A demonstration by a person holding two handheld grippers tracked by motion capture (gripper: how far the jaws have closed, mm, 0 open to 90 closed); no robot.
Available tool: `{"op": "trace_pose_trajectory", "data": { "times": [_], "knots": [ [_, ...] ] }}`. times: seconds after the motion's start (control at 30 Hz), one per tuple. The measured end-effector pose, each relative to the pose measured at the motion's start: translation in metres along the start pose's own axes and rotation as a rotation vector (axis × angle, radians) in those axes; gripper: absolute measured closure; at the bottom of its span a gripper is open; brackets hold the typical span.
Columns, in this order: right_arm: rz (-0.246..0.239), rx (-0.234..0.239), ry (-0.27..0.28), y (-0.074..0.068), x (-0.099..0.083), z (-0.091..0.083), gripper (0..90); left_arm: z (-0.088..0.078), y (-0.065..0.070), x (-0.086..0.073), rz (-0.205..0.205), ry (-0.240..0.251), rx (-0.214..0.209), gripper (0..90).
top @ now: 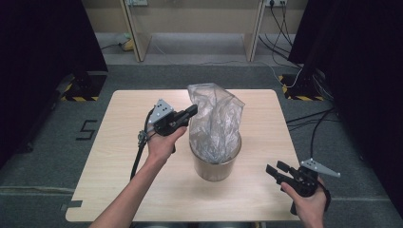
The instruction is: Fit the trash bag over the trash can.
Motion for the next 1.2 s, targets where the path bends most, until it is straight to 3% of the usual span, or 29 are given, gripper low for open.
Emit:
{"op": "trace_pose_trajectory", "data": {
  "times": [0.2,0.33,0.37,0.4,0.57,0.77,0.83,0.9,0.93,1.0,1.13,1.2],
  "knots": [
    [-0.003,0.073,0.037,-0.025,0.052,0.026,39.3,0.004,-0.004,-0.002,-0.002,-0.017,-0.007,90.0],
    [-0.010,0.087,0.021,-0.039,0.079,0.048,40.3,0.007,-0.003,-0.005,0.011,-0.032,-0.009,90.0],
    [-0.010,0.087,0.021,-0.039,0.079,0.048,40.3,0.007,-0.003,-0.005,0.011,-0.032,-0.009,90.0],
    [0.001,0.086,0.000,-0.041,0.088,0.061,40.7,0.008,-0.002,-0.005,0.010,-0.032,-0.009,90.0],
    [0.042,0.096,-0.046,-0.047,0.098,0.087,41.1,0.008,-0.001,-0.005,0.021,-0.037,-0.013,90.0],
    [0.098,0.109,-0.077,-0.051,0.103,0.106,44.4,0.008,-0.002,-0.006,0.028,-0.044,-0.015,90.0],
    [0.123,0.100,-0.103,-0.050,0.104,0.115,52.7,0.009,-0.003,-0.006,0.031,-0.047,-0.018,90.0],
    [0.129,0.100,-0.111,-0.050,0.104,0.117,55.5,0.009,-0.003,-0.006,0.031,-0.049,-0.020,90.0],
    [0.146,0.104,-0.128,-0.050,0.104,0.122,64.3,0.011,-0.003,-0.006,0.030,-0.054,-0.022,90.0],
    [0.168,0.123,-0.138,-0.051,0.104,0.124,71.7,0.012,-0.003,-0.006,0.031,-0.058,-0.027,90.0],
    [0.148,0.149,-0.141,-0.055,0.108,0.124,88.9,0.015,-0.004,-0.004,0.031,-0.057,-0.030,90.0],
    [0.132,0.155,-0.130,-0.057,0.110,0.121,90.0,0.016,-0.005,-0.001,0.030,-0.050,-0.029,90.0]
  ]
}}
Point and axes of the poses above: each handheld gripper's, and its own axes: z roughly forward along the jaws, x roughly out of its top, y roughly to its right, the point moved 2 cm from there along z, roughly forward along the jaws, and after that the axes turned 6 degrees about z, right-handed, at the moved point
